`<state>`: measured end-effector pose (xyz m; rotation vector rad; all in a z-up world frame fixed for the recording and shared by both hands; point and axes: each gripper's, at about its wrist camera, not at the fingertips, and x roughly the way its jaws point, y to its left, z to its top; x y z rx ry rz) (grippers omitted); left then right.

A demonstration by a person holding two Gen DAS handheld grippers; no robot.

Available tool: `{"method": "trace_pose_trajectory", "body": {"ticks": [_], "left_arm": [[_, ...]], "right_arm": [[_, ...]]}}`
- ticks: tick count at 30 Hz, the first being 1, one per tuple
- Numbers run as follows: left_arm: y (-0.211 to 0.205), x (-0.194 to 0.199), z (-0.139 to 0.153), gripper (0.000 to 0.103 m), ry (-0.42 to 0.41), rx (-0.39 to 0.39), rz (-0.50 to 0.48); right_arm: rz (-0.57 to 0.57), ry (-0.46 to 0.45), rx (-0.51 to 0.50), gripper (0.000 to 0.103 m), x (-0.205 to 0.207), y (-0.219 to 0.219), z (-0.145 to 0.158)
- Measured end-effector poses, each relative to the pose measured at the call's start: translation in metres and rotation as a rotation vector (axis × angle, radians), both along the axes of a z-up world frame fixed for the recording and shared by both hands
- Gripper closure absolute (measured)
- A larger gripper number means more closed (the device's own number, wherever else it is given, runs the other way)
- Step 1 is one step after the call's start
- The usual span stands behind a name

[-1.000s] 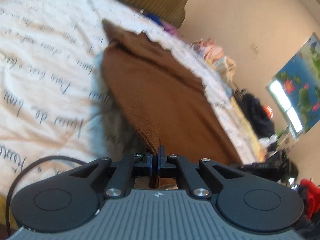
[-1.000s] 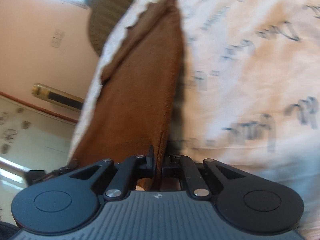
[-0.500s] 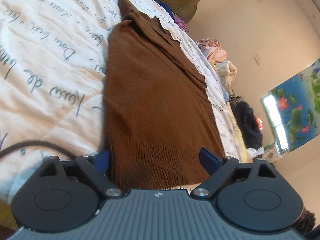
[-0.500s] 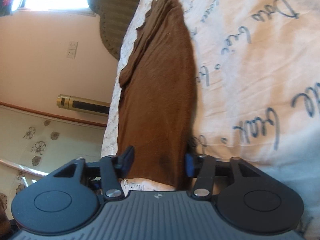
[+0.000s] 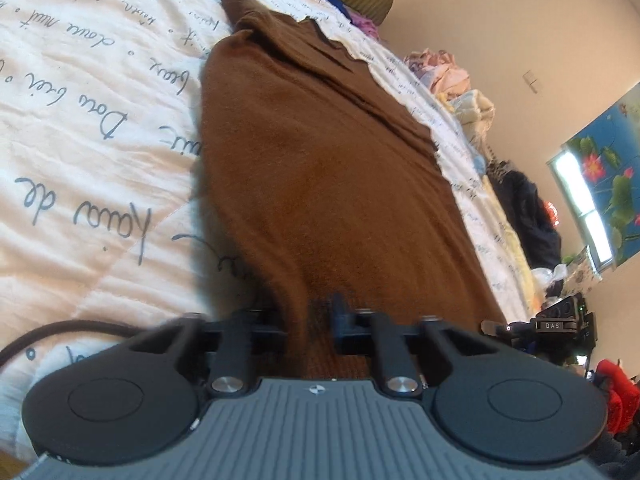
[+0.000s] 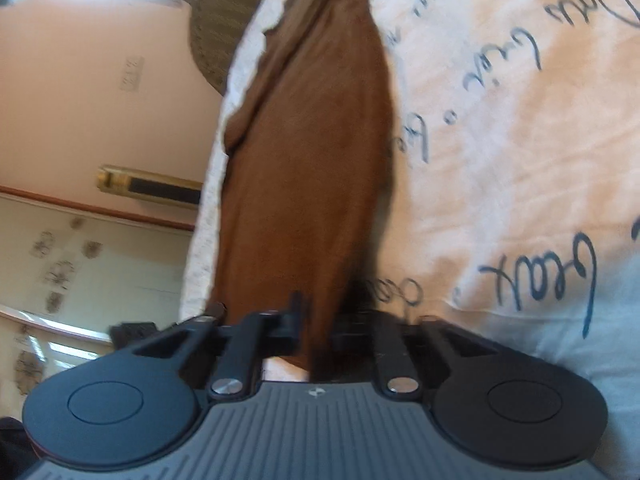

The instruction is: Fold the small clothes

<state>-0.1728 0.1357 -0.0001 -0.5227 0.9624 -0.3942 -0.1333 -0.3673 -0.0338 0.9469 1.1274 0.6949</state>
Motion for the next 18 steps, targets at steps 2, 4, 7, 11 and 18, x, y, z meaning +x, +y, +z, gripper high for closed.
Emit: {"method": "trace_pose_trajectory", "body": {"ticks": [2,4,7,11,18], "left_arm": [[0.002,-0.001,-0.001,0.1,0.0,-0.004,0.002],[0.0,-0.005,0.005,0.1,-0.032,0.011,-0.006],[-0.001,-0.004,0.013,0.1,-0.067,-0.038,-0.007],[0.005,0.011,0.024,0.1,-0.081,-0.166,0.025],[0.01,0.066,0.059,0.1,-0.195,-0.291,0.098]], "right_arm": [[-0.005,-0.013,0.008,0.097,-0.003,-0.001,0.0],[-0.022,-0.041,0.017,0.097,-0.007,-0.004,0.004],[-0.034,-0.088,0.062,0.097,-0.005,-0.005,0.013],[-0.041,-0.143,0.103,0.097,0.008,-0.002,0.027],[-0.122,-0.275,0.231,0.097,0.059,-0.009,0.049]]}}
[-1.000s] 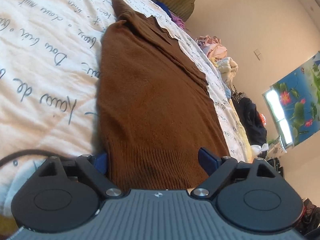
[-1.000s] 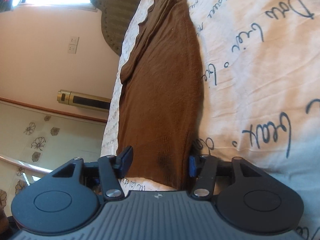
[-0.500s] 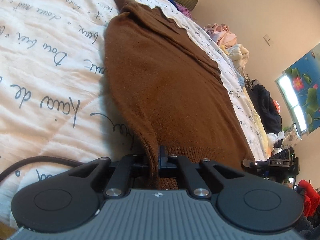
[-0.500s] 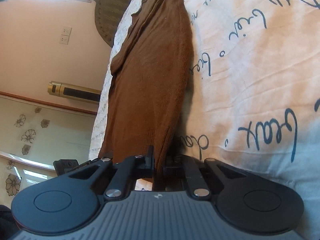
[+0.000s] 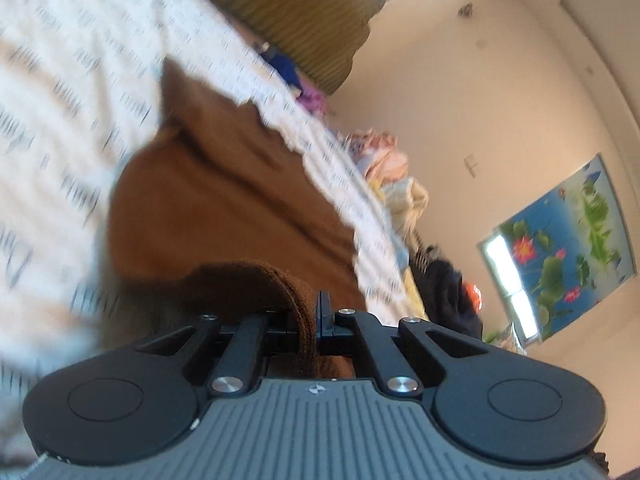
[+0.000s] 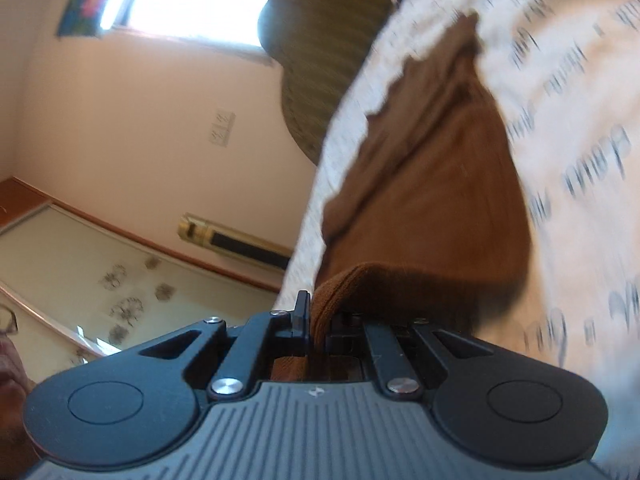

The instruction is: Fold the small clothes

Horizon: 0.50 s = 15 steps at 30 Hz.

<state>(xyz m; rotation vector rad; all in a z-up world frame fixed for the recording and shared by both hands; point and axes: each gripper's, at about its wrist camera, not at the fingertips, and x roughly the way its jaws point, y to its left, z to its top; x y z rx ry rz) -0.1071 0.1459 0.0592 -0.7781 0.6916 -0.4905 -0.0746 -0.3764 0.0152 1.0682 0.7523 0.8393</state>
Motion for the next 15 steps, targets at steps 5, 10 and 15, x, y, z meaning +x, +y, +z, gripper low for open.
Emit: {"method": "trace_pose_trajectory", "body": {"ticks": [5,10,15], "left_arm": [[0.004,0.084,0.028,0.1,-0.086,-0.039,0.107],[-0.004,0.185,0.028,0.1,-0.06,0.045,0.195],[-0.014,0.262,0.005,0.1,-0.017,0.223,0.251]], "right_arm": [[-0.095,-0.054,0.071,0.097,0.086,-0.01,0.01],[-0.157,-0.014,0.071,0.097,0.189,-0.002,0.004],[-0.191,0.09,0.025,0.097,0.266,0.015,-0.03]]}}
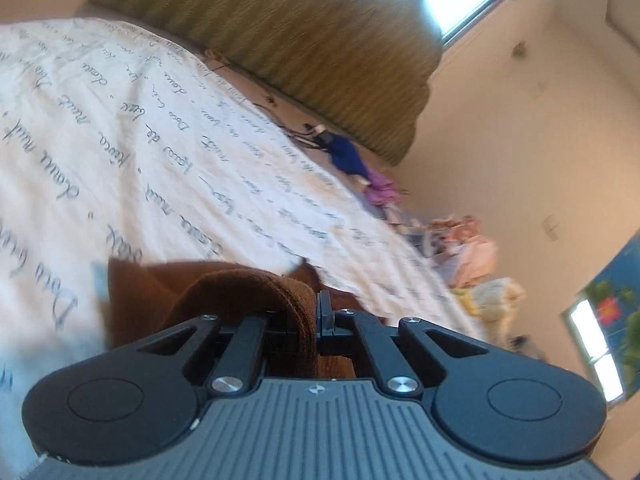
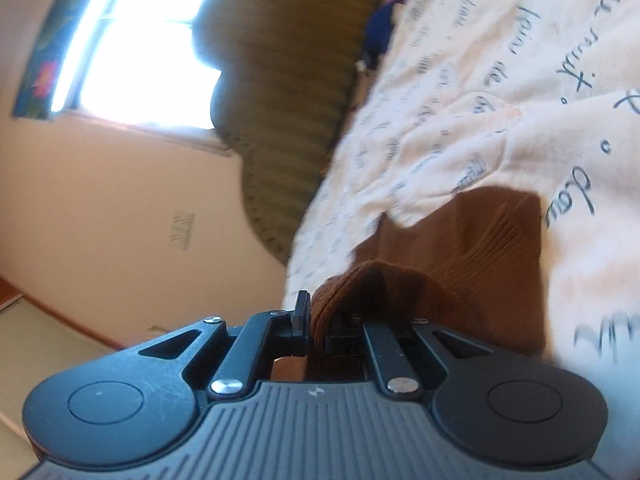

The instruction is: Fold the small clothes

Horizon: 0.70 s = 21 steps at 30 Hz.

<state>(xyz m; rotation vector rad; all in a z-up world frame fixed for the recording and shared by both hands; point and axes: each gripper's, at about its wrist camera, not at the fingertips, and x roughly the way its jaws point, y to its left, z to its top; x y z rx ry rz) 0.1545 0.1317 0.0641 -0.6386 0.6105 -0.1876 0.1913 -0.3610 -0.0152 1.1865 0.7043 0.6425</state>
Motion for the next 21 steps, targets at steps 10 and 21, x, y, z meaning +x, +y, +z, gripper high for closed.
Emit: {"method": "trace_pose_trajectory", "body": {"ticks": [10,21], "left_arm": [[0.008,0.058,-0.058,0.089,0.244,0.084,0.09],[-0.027,0.082,-0.002,0.002,0.285,0.078,0.195]], "right_arm": [[-0.007,-0.023,0.141,0.095,0.021,-0.003,-0.059],[-0.004,-0.204,0.416,0.0,0.004,-0.023,-0.033]]}}
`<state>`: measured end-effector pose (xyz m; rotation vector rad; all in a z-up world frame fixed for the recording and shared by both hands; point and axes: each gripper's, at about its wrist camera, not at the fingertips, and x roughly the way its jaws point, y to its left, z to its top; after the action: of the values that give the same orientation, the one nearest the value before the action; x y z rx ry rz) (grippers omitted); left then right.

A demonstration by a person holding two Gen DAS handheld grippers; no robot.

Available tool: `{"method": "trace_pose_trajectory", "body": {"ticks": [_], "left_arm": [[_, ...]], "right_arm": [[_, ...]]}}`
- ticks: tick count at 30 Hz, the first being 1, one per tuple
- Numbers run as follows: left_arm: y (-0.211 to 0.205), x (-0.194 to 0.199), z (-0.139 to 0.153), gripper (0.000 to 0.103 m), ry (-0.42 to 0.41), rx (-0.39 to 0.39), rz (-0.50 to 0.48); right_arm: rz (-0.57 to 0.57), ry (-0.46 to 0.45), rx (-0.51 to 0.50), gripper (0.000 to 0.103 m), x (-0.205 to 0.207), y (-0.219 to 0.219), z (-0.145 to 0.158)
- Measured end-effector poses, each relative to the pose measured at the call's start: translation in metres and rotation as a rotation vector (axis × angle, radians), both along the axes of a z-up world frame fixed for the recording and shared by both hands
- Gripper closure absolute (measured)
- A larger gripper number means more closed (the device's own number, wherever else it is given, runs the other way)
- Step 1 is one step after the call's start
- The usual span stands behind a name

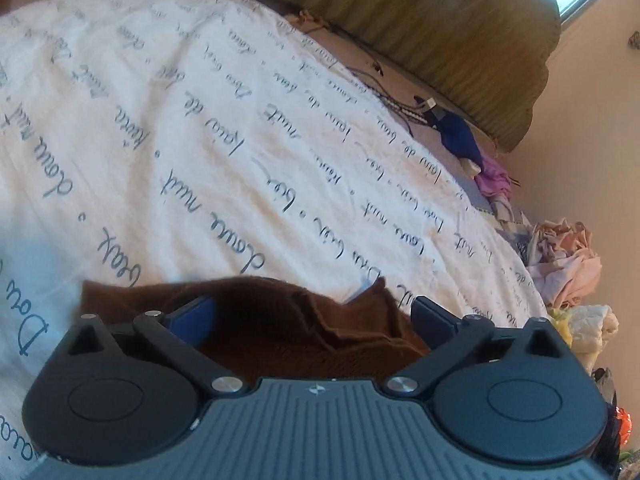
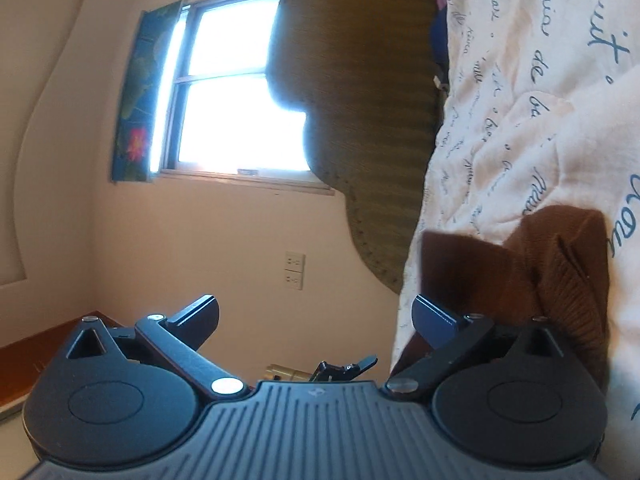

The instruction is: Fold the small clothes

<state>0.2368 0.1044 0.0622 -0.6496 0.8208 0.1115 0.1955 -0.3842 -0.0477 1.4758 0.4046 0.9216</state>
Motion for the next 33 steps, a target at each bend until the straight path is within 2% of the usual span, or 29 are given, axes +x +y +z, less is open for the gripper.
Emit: {"method": "trace_pose_trajectory", "body": {"ticks": [2,6,11,13,16,17,19,22,24,26,27,28,29,30,33], "left_arm": [[-0.012,0.008,0.012,0.002,-0.01,0.039,-0.013],[-0.036,0.012,0.015,0.003,-0.019,0.201,0.014],[-0.061,-0.021,0.01,0.002,-0.102,0.438,0.071],[-0.064,-0.035,0.007,0.002,-0.112,0.468,0.068],[-0.074,-0.054,0.005,0.003,-0.113,0.528,0.011],[-0.082,-0.06,0.004,0.003,-0.117,0.566,-0.036],[-0.101,-0.07,-0.001,0.002,-0.131,0.674,-0.134],[-0.125,-0.076,-0.017,0.002,-0.126,0.792,-0.271],[-0.132,-0.071,-0.032,0.0,-0.082,0.818,-0.328],[-0.131,-0.06,-0.05,0.0,-0.013,0.82,-0.359],[-0.125,-0.06,-0.053,0.0,-0.042,0.791,-0.349],[-0.12,-0.058,-0.056,0.0,-0.042,0.761,-0.348],[-0.114,-0.056,-0.056,0.0,-0.04,0.727,-0.346],[-0.109,-0.055,-0.054,0.0,-0.034,0.702,-0.342],[-0.098,-0.074,-0.037,0.001,-0.067,0.692,-0.287]], "right_arm": [[-0.015,0.015,0.025,0.0,0.0,-0.009,-0.001],[-0.044,0.046,0.042,0.0,0.003,-0.017,-0.008],[-0.066,0.052,0.007,0.0,0.003,-0.018,-0.008],[-0.081,0.037,-0.039,0.0,0.001,-0.019,-0.002],[-0.064,0.002,-0.076,0.0,-0.003,-0.015,0.011],[-0.058,-0.036,-0.11,0.0,-0.006,-0.012,0.021],[-0.023,-0.105,-0.249,0.0,-0.011,0.004,0.046],[0.036,-0.161,-0.606,0.0,-0.018,0.052,0.078],[0.072,-0.204,-0.825,0.0,-0.024,0.088,0.083],[0.063,-0.145,-1.077,0.0,-0.021,0.117,0.073],[0.044,-0.121,-1.185,0.0,-0.018,0.125,0.065],[0.025,-0.152,-1.249,0.0,-0.019,0.128,0.058],[0.019,-0.189,-1.261,0.0,-0.022,0.126,0.056],[0.022,-0.186,-1.246,0.0,-0.023,0.12,0.055],[-0.08,-0.135,-1.1,0.0,-0.029,0.086,0.063]]}}
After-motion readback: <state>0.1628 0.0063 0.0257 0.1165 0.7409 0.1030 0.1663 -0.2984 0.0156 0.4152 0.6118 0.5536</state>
